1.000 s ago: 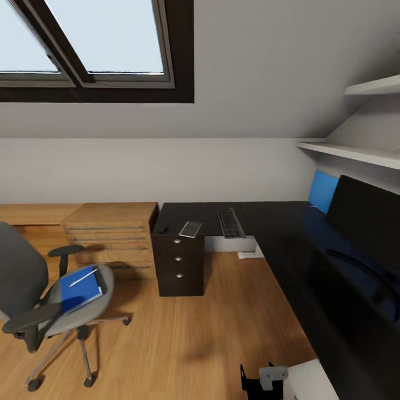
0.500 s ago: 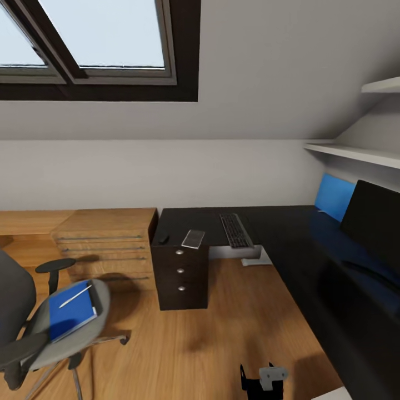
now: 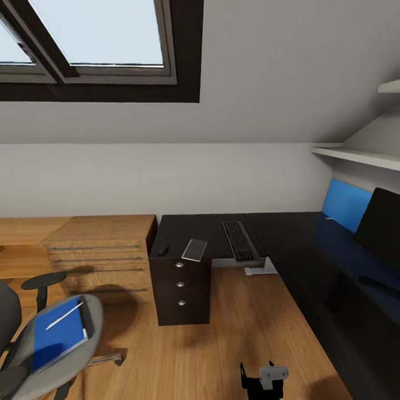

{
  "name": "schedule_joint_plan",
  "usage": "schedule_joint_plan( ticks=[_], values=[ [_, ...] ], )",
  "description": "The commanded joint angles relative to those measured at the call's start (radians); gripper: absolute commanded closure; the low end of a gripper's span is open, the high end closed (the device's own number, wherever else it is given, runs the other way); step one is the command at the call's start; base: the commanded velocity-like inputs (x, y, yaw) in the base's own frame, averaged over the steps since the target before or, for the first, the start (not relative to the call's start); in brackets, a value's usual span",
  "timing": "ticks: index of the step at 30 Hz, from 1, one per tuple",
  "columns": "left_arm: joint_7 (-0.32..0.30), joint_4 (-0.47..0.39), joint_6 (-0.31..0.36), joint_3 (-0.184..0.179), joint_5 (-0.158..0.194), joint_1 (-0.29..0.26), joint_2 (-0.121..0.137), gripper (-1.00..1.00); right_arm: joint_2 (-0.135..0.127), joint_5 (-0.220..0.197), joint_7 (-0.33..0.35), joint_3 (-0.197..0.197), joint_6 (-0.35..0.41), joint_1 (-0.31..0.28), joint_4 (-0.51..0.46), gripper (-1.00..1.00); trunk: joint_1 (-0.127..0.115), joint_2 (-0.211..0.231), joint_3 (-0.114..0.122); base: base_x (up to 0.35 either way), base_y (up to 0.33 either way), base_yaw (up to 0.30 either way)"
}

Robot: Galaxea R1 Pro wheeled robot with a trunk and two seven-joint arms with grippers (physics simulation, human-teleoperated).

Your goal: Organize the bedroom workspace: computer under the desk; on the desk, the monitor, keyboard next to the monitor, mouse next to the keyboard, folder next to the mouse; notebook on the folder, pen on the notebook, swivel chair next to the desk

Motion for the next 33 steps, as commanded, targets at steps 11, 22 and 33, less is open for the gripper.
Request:
schedule_joint_plan(
  ticks=[11,22,33],
  values=[
    [0.007,-0.220,0.002,-0.008,0.020,-0.001,0.068,-1.00,-0.003,-0.002,-0.008,0.006,0.001,-0.001,-0.001,-1.00,0.000,-0.001,-0.001,0.048,-0.004,0.000],
    [0.006,-0.184,0.001,-0.011,0.018,-0.001,0.068,-1.00,-0.001,-0.004,-0.009,0.008,-0.001,-0.001,0.004,-1.00,0.000,-0.001,-0.001,0.300,0.000,0.000],
    [0.016,-0.179,-0.001,-0.010,0.018,-0.001,0.068,-1.00,-0.012,-0.201,0.135,-0.020,0.116,-0.002,-0.003,-1.00,0.000,-0.001,-0.001,0.321,0.000,0.000]
  ],
)
